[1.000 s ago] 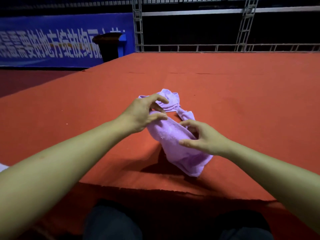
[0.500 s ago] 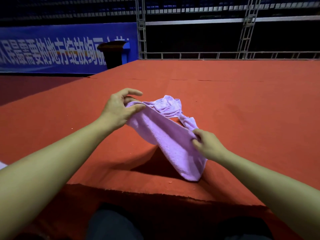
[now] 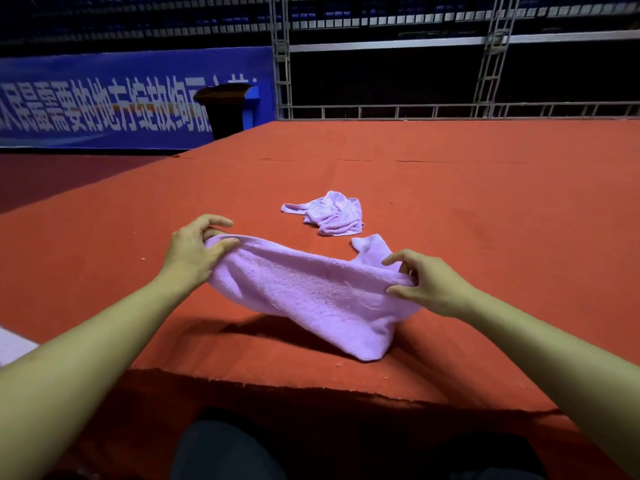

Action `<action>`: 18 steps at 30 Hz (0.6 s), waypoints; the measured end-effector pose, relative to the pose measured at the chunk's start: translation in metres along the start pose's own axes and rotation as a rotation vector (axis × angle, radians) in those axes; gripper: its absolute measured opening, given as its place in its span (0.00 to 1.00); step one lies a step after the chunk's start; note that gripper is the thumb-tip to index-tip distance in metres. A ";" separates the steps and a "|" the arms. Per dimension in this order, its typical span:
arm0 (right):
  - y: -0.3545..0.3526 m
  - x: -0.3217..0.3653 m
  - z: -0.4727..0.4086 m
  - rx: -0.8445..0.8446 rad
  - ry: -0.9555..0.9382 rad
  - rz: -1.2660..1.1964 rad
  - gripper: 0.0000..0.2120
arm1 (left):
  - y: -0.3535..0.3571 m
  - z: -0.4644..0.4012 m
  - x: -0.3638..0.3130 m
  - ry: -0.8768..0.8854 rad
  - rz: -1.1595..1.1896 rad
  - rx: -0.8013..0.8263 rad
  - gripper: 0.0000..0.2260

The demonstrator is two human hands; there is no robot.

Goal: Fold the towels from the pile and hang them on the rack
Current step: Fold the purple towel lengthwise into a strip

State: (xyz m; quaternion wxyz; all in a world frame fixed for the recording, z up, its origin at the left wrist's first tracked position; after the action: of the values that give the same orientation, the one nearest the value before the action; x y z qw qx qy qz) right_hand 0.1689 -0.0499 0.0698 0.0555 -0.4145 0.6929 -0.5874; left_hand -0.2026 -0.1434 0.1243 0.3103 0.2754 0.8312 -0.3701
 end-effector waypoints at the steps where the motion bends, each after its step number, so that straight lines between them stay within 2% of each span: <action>1: 0.003 -0.002 0.001 0.024 -0.003 0.066 0.14 | 0.003 0.003 0.002 -0.004 0.005 0.004 0.13; 3: 0.009 -0.005 0.001 0.030 0.001 0.192 0.03 | 0.012 0.008 0.004 0.001 0.017 0.015 0.14; 5: 0.010 -0.005 0.001 -0.016 0.037 0.200 0.07 | 0.019 0.011 0.005 0.008 0.035 0.009 0.14; 7: 0.008 -0.004 0.001 -0.068 0.079 0.107 0.12 | 0.022 0.011 0.003 0.013 0.061 -0.013 0.14; 12: -0.004 0.008 0.002 -0.103 0.063 -0.042 0.09 | 0.022 -0.002 -0.003 -0.027 0.184 -0.044 0.13; 18: -0.016 0.011 -0.003 -0.166 0.028 -0.198 0.10 | 0.024 -0.025 -0.032 0.006 0.240 0.049 0.12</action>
State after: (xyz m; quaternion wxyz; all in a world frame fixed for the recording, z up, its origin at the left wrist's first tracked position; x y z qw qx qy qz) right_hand 0.1675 -0.0541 0.0890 -0.0469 -0.4759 0.6956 -0.5361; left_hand -0.1729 -0.1178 0.1499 0.3432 0.3815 0.7839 -0.3495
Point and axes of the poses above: each hand's wrist, its own z-axis away from the middle knuckle, its own y-axis out of the palm, x = y × z, the point moved 8 cm from there along -z, towards the middle knuckle, and after that the axes turned 5 degrees about z, right-handed, at the moved point
